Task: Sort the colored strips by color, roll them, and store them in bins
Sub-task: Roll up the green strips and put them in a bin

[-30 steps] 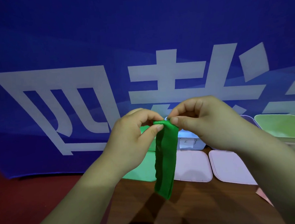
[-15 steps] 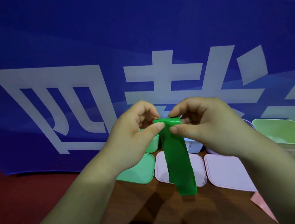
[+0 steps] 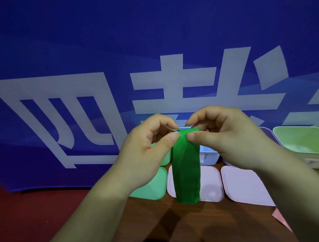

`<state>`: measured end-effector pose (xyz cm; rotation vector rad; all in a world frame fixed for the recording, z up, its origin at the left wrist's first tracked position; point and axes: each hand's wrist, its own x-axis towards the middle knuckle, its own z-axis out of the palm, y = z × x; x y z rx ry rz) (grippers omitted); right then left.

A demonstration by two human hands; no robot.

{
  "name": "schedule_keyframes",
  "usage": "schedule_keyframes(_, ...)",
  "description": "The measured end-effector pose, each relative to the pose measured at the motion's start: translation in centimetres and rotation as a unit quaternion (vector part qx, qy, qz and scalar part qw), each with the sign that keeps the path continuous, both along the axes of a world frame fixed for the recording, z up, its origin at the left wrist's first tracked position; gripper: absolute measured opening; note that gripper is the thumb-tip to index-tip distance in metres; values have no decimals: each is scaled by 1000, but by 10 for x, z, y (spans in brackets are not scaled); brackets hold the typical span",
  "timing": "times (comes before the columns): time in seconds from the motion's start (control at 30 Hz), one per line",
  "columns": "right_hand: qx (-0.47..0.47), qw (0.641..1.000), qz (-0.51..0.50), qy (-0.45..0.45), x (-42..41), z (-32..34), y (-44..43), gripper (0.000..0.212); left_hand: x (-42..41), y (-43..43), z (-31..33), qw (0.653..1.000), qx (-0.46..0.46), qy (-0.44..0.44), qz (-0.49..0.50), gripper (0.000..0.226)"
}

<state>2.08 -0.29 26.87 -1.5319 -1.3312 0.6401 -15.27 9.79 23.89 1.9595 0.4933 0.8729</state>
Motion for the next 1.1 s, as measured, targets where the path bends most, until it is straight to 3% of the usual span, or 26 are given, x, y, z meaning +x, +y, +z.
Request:
schedule_keyframes(0.17,-7,1000,-1,-1,3,1,-3,12,2,-1,-2,1000,-11,-7,-13,19)
schedule_keyframes(0.43,-22,992,14,127,4,-3,-4,11,4,-2,0,1000,9,-23,-9,25)
schedule_keyframes(0.6,-15,991,22,133,5,-11,-2,11,3,-5,-1,999,50,-14,18,22)
schedule_keyframes(0.77,19,994,13,109,3,-17,-1,9,6,-4,-2,998,-35,-50,24,28)
schedule_keyframes(0.93,50,996,22,76,4,-19,0,27,9,-3,1,987,-141,-78,24,27)
schedule_keyframes(1.1,57,996,11,63,2,-19,0,28,8,-3,-1,978,-196,-69,10,23)
